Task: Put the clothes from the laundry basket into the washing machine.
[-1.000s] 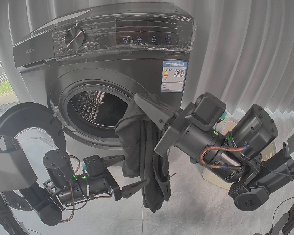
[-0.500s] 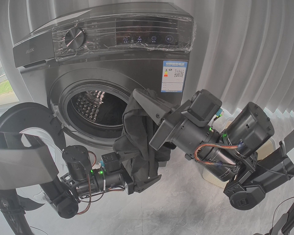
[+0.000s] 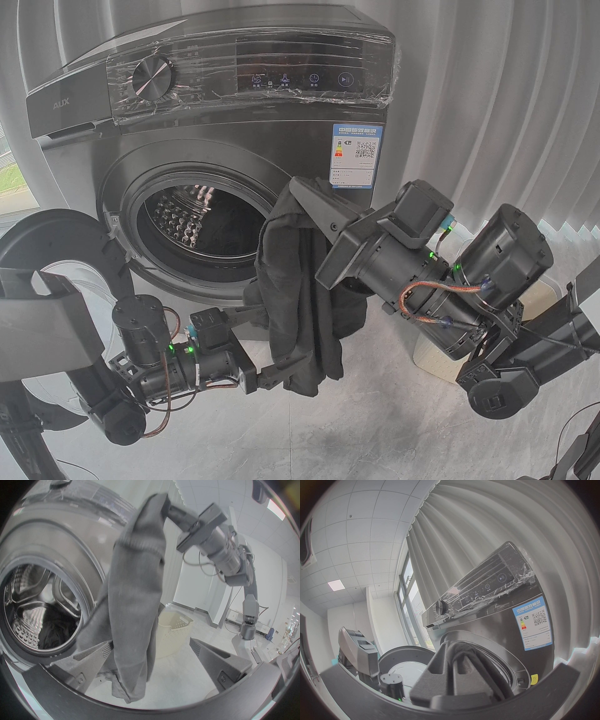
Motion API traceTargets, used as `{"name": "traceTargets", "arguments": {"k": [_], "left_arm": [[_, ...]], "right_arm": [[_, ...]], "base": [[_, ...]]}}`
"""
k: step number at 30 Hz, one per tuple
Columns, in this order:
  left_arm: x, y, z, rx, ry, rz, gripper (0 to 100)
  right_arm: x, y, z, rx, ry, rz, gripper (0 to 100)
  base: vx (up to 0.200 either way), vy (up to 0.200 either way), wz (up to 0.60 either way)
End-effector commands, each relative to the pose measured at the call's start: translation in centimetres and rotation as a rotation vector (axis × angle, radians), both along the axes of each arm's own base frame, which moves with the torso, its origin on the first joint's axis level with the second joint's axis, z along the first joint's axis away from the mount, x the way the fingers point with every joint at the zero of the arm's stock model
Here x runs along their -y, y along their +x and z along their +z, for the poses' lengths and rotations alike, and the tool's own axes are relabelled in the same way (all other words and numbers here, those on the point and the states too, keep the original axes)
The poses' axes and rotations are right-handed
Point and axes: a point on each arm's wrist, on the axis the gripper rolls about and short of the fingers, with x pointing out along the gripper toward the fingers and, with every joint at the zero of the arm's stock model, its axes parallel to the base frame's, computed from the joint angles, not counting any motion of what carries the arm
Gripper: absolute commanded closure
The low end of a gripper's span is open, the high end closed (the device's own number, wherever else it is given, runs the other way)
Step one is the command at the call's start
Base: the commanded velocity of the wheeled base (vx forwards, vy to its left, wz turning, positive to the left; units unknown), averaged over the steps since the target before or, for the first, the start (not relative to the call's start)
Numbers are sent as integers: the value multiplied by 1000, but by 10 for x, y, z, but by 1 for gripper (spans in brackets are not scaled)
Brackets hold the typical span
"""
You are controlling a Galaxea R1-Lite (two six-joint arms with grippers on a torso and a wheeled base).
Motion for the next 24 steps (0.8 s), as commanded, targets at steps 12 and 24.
{"name": "traceTargets", "arguments": {"k": [12, 24], "left_arm": [[-42, -2, 34, 108, -33, 105, 0], [-4, 38, -3, 76, -16, -73, 0]], "right_arm": [[12, -13, -1, -17, -20, 13, 100], [0, -26, -2, -14, -23, 70, 100]], "base": [[0, 0, 0], [0, 0, 0]]}}
